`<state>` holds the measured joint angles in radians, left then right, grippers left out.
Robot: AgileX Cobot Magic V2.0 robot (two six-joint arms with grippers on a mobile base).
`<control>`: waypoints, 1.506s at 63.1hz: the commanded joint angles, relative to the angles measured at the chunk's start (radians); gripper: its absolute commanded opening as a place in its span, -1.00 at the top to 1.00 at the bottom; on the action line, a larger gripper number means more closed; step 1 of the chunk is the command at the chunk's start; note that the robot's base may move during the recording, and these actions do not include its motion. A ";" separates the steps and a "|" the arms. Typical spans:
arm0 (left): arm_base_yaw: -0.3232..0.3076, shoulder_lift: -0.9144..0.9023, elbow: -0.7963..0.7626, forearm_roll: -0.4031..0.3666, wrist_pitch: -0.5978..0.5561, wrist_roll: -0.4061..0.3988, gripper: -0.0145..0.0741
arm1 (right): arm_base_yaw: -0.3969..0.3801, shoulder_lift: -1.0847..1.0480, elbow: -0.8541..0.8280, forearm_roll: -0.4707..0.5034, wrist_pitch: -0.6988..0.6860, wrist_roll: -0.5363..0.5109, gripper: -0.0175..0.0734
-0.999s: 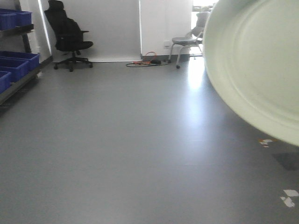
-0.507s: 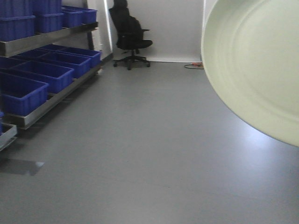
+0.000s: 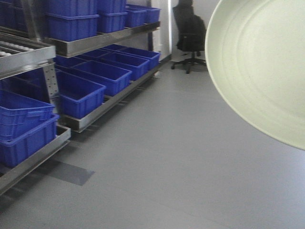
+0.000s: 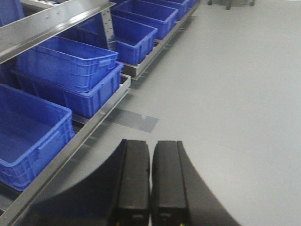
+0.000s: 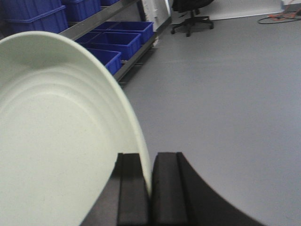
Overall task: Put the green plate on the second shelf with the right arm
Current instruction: 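Turn and drive the base toward the shelving rack with blue bins, then approach the rack and stop in front of the shelf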
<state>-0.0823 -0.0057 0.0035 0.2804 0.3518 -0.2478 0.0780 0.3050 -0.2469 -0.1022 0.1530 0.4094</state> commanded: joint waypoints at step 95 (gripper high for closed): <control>-0.008 -0.023 0.041 0.004 -0.058 -0.002 0.39 | -0.008 0.002 -0.035 -0.005 -0.110 0.001 0.51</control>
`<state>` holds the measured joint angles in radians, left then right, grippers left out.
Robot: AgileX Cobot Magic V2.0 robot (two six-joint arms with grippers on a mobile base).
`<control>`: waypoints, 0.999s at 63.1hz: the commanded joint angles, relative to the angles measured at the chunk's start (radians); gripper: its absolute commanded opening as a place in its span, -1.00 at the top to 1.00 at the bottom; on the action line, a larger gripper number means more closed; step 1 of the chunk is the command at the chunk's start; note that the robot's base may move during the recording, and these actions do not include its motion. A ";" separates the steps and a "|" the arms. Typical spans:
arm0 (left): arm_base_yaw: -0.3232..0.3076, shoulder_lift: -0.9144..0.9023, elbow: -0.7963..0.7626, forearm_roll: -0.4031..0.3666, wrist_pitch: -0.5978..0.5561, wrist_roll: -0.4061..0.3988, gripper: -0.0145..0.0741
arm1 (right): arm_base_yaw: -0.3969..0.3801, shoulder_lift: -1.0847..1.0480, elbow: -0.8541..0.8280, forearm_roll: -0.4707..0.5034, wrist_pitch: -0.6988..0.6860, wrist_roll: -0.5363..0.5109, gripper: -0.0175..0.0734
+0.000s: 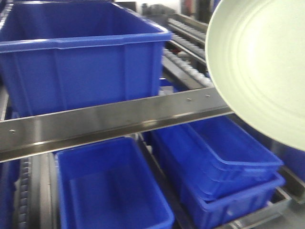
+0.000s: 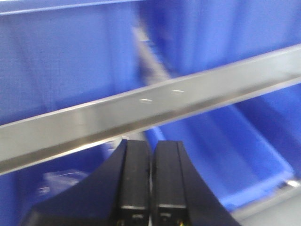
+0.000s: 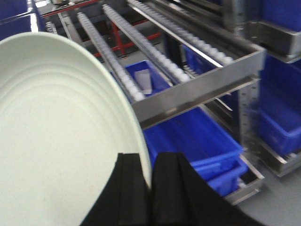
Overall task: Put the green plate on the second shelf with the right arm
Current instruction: 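Approach the rack and stop in front of the shelf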
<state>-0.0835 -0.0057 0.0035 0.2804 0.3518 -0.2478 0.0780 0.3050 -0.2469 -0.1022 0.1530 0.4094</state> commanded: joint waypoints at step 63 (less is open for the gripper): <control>-0.007 -0.023 0.041 0.004 -0.058 -0.002 0.39 | -0.008 0.002 -0.035 -0.005 -0.110 0.001 0.51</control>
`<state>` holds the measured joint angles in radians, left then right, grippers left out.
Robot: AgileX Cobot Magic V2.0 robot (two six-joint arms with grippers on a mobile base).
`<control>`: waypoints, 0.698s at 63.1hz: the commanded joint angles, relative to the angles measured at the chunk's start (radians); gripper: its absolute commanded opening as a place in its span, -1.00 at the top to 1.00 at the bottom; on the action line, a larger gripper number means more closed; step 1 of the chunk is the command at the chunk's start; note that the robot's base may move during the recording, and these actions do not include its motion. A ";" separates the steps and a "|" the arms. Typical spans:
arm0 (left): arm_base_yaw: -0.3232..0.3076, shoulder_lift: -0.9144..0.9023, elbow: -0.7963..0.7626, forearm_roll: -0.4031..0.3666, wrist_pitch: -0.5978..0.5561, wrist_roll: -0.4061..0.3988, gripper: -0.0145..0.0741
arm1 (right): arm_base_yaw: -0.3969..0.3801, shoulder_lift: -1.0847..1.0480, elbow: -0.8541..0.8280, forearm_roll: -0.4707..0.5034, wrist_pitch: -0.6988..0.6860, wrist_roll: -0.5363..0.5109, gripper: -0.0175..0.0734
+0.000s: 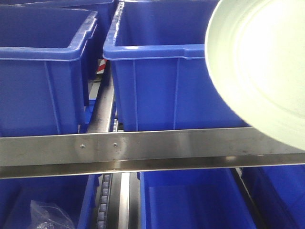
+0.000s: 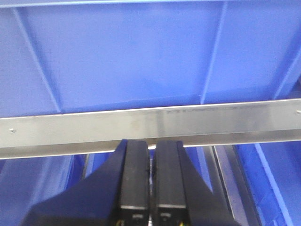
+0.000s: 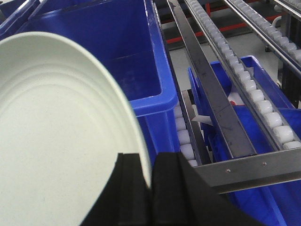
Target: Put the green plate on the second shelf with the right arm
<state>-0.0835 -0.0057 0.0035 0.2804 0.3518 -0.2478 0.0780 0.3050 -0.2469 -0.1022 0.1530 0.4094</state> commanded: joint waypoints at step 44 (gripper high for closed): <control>-0.007 -0.023 0.041 0.004 -0.058 -0.002 0.39 | -0.008 0.002 -0.035 -0.005 -0.110 0.001 0.51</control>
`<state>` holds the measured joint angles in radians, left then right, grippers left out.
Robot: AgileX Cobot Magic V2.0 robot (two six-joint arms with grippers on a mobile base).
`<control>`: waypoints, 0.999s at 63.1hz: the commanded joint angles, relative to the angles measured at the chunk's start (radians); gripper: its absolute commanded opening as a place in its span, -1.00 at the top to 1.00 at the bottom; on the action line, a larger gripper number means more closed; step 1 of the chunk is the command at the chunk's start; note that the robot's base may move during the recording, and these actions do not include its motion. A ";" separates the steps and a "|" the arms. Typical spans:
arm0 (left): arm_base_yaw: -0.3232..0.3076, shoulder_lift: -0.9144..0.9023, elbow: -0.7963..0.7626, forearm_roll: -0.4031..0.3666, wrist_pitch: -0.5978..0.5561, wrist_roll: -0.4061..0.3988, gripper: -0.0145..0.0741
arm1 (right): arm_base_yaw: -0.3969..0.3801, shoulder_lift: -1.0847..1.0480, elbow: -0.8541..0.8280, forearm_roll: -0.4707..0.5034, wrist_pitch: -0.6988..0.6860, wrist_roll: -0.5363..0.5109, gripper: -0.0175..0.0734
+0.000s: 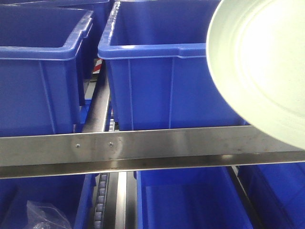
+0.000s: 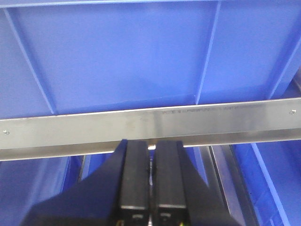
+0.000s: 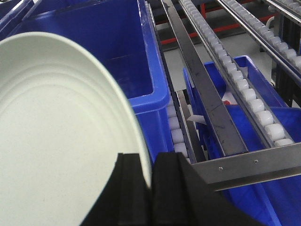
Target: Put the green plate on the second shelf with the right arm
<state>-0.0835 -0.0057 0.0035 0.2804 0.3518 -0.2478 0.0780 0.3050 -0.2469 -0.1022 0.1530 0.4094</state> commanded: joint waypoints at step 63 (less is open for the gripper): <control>-0.007 -0.023 0.041 0.004 -0.058 -0.002 0.39 | -0.008 0.002 -0.035 -0.005 -0.110 0.001 0.51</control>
<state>-0.0835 -0.0057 0.0035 0.2804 0.3518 -0.2478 0.0780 0.3050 -0.2469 -0.1022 0.1530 0.4094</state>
